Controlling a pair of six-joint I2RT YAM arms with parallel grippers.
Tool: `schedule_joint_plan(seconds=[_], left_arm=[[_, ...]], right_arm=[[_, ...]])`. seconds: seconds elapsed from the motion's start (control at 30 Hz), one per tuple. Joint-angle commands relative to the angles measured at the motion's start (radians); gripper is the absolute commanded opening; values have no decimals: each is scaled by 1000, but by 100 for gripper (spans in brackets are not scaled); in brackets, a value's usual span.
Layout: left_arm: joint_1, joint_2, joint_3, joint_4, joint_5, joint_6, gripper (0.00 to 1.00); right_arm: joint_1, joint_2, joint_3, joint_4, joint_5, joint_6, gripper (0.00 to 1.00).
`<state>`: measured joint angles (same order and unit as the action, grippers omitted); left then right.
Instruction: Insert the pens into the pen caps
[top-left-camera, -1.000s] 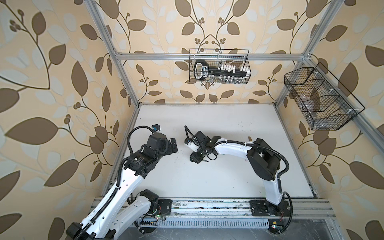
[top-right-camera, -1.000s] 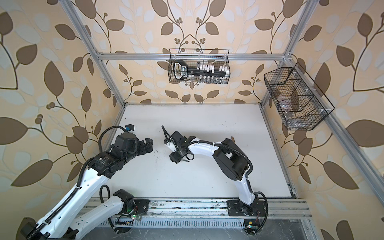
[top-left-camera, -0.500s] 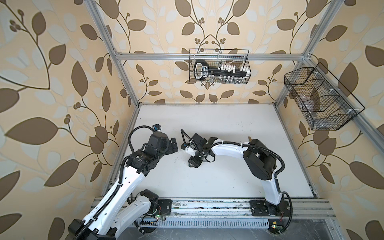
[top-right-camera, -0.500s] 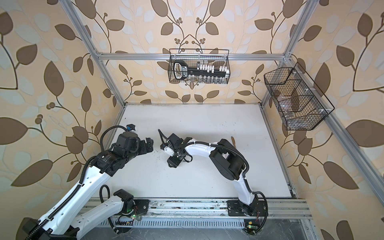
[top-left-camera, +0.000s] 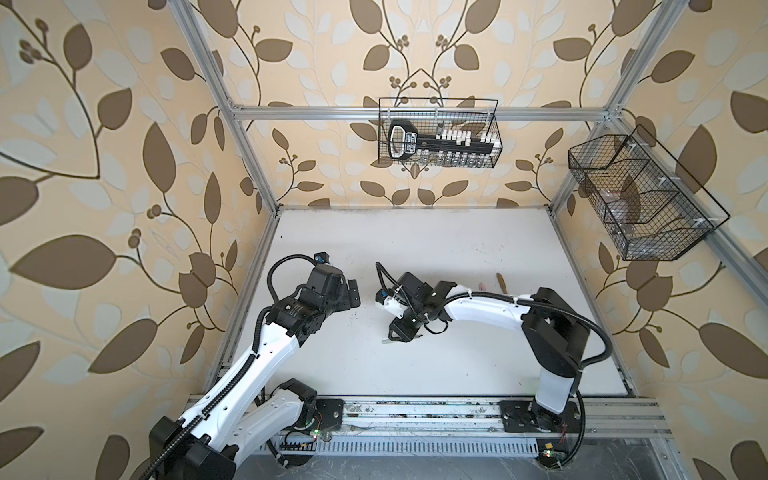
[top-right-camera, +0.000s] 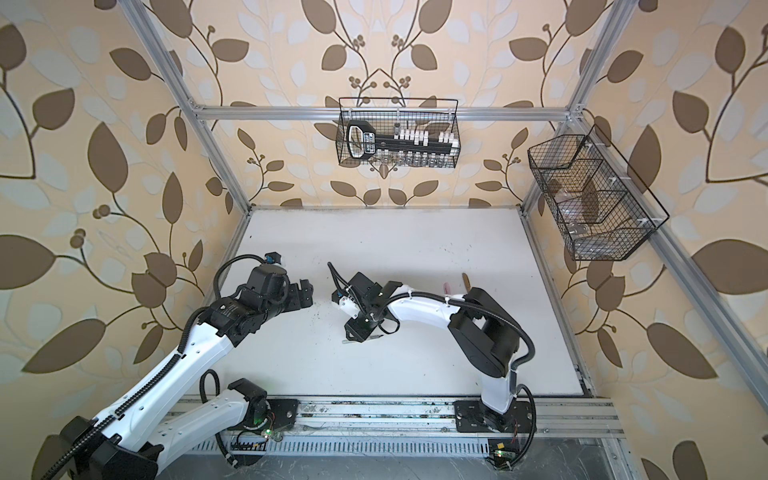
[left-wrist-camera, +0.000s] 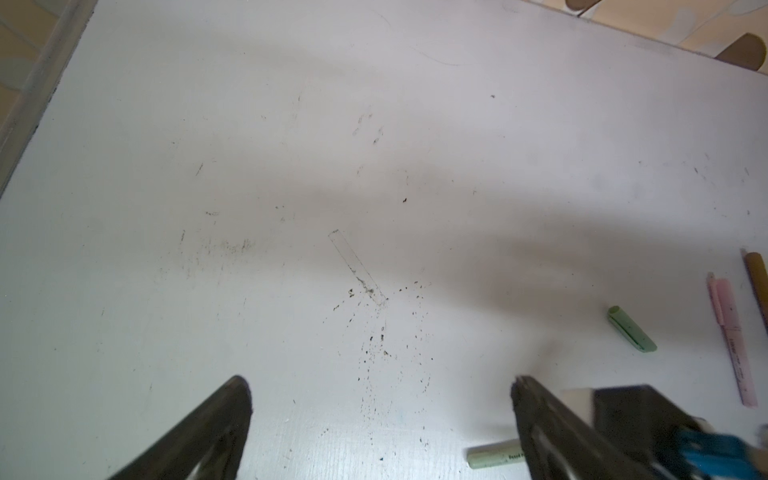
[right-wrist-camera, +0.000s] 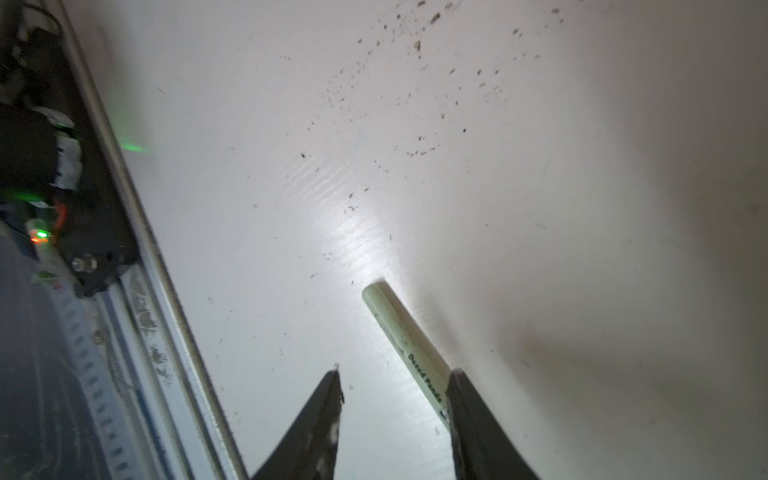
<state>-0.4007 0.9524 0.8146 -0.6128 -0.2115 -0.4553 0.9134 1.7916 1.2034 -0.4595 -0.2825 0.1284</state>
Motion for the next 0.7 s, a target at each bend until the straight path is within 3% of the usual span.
schedule_joint_plan(seconds=[0.0, 0.07, 0.13, 0.27, 0.37, 0.53, 0.6, 0.67], left_arm=[[11, 11, -8, 40, 18, -5, 99], [11, 16, -9, 40, 33, -6, 99], [11, 17, -21, 48, 47, -6, 99], [11, 29, -31, 70, 47, -9, 99], [11, 39, -15, 54, 41, -8, 99], [11, 18, -30, 70, 41, -15, 99], [11, 19, -61, 123, 95, -20, 99], [11, 48, -101, 218, 249, -17, 99]], right_arm=[[1, -98, -55, -58, 85, 250, 49], [41, -166, -93, -125, 129, 378, 49], [97, -222, -159, -118, 69, 445, 55], [142, -227, -243, -83, 6, 578, 58], [157, -223, -282, 4, 16, 660, 66], [146, -172, -321, 123, 42, 723, 68], [142, -151, -324, 159, 39, 728, 69], [139, -143, -324, 173, 59, 731, 69]])
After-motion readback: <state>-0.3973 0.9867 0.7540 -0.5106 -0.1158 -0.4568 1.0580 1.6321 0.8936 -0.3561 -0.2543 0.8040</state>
